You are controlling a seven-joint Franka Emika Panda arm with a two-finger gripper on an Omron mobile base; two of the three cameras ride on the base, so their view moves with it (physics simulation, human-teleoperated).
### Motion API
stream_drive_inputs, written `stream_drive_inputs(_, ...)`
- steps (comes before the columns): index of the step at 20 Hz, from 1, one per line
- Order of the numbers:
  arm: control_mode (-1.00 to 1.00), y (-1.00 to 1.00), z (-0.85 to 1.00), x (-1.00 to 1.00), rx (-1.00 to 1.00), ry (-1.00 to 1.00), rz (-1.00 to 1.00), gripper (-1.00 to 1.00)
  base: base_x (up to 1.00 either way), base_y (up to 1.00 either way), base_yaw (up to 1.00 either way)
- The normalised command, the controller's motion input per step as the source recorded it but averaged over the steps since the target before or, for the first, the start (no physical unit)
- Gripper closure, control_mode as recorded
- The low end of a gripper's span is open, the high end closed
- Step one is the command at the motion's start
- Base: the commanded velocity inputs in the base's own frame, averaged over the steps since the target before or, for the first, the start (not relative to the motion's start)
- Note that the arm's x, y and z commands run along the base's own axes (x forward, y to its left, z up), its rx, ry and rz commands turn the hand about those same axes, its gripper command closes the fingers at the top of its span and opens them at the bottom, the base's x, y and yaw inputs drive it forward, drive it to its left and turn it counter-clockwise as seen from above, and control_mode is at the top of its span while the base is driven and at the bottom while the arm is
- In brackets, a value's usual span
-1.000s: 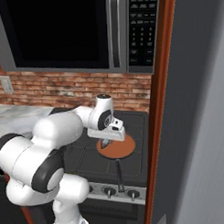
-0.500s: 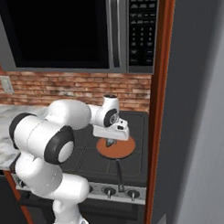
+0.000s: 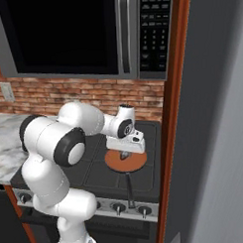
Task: Retrieve the fish from the fridge and place it on the saucepan with marinade on the stove.
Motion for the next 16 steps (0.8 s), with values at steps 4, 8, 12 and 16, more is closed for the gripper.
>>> stream_drive_inputs(4,-1.00,-0.03,-0.17,0.00,0.00,-0.03,0.00,1.00,0.00,0.00,0.00)
stream_drive_inputs(8,-1.00,0.00,-0.12,0.00,0.00,-0.06,0.00,1.00,0.00,0.00,0.00)
stream_drive_inputs(12,-1.00,0.00,-0.04,0.00,0.00,-0.05,0.00,1.00,0.00,0.00,0.00)
stream_drive_inputs(16,-1.00,0.00,0.00,0.00,0.00,0.00,0.00,1.00,0.00,0.00,0.00)
